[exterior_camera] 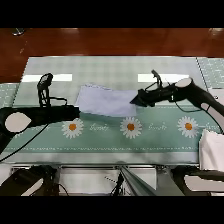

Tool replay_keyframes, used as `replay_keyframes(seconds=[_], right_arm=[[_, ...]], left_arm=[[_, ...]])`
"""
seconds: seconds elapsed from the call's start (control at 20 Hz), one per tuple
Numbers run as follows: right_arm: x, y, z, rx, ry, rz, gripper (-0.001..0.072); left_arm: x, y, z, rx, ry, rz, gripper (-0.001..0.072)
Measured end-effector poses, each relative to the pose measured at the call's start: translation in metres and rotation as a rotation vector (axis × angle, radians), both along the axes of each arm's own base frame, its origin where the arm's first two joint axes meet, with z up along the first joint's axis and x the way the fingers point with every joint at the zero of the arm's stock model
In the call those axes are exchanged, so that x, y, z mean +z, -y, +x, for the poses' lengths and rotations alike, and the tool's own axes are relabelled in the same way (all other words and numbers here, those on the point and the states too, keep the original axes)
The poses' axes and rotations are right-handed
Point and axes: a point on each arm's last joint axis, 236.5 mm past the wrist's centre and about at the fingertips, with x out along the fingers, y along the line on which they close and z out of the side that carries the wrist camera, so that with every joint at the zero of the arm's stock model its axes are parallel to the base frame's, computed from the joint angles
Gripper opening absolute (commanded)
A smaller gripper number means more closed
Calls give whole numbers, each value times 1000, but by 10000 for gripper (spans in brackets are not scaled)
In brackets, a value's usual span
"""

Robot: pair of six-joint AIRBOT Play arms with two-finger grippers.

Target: Fold the shirts.

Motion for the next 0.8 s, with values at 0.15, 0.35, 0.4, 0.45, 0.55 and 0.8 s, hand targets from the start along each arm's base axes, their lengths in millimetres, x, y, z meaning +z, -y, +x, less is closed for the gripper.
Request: replay_keyframes(seconds=[0.15, 0.35, 0.4, 0.45, 0.55, 0.8], right_arm=[[56, -6, 23, 91, 114, -34, 30], [133, 2, 55, 93, 269, -108, 30], [152, 6, 63, 78, 306, -120, 30], [171, 12, 69, 58, 340, -138, 30], [200, 33, 79, 8, 384, -182, 30], [260, 111, 83, -187, 443, -264, 30]], left_arm=[[0, 0, 0, 1, 1, -1, 21], [0, 0, 0, 1, 1, -1, 21], [0, 0, 0, 1, 1, -1, 21], [0, 0, 0, 1, 1, -1, 21], [0, 0, 0, 0, 1, -1, 21], [0, 0, 0, -1, 2, 0, 21]])
